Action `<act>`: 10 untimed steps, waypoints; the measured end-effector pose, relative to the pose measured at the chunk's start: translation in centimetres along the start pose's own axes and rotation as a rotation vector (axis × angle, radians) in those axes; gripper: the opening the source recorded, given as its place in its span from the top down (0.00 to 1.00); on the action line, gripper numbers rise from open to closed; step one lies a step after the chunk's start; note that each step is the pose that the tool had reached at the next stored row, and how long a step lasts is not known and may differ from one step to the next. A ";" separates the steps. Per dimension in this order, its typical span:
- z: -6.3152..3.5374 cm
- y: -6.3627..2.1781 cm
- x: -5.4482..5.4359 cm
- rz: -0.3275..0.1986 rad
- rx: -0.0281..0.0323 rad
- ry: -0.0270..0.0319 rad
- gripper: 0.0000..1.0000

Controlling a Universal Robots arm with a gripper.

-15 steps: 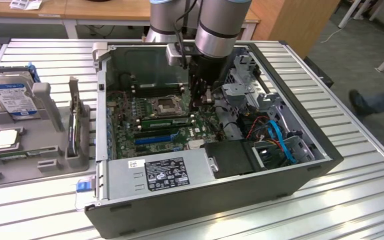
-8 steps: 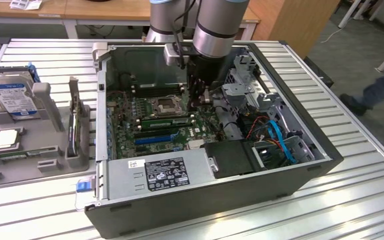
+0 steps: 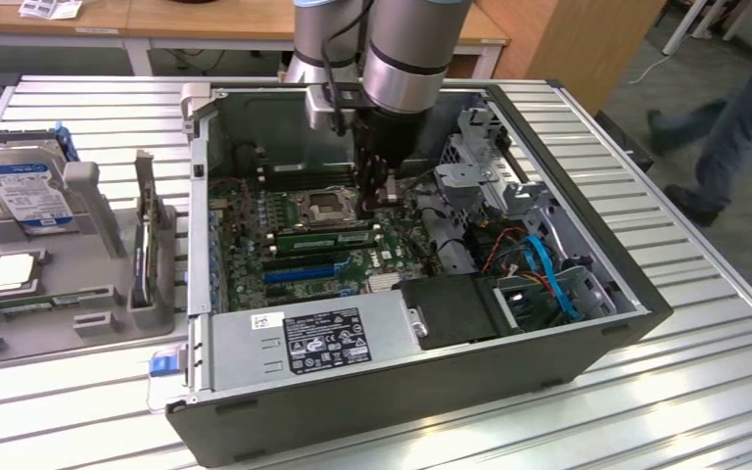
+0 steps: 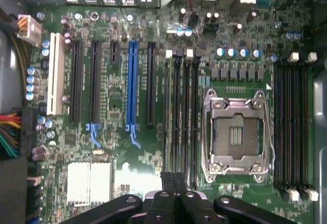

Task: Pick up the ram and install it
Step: 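Press down the ram until it locks into place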

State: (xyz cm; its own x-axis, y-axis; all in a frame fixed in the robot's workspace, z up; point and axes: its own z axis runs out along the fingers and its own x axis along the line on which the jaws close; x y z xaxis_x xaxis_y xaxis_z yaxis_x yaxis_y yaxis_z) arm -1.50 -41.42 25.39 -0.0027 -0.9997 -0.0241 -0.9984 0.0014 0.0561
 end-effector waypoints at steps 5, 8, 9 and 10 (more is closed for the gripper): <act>0.06 1.03 0.0 0.000 0.0005 0.0000 0.90; 0.10 1.80 0.0 0.000 0.0011 0.0000 0.90; 0.12 2.13 0.0 0.000 0.0014 0.0001 0.90; 0.13 2.38 0.0 0.000 0.0016 0.0001 0.90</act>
State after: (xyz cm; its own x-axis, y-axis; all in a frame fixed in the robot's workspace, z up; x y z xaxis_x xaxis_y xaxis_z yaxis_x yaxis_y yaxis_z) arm -3.88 -41.42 25.39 -0.0027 -0.9997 -0.0240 -0.9985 0.0014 0.0544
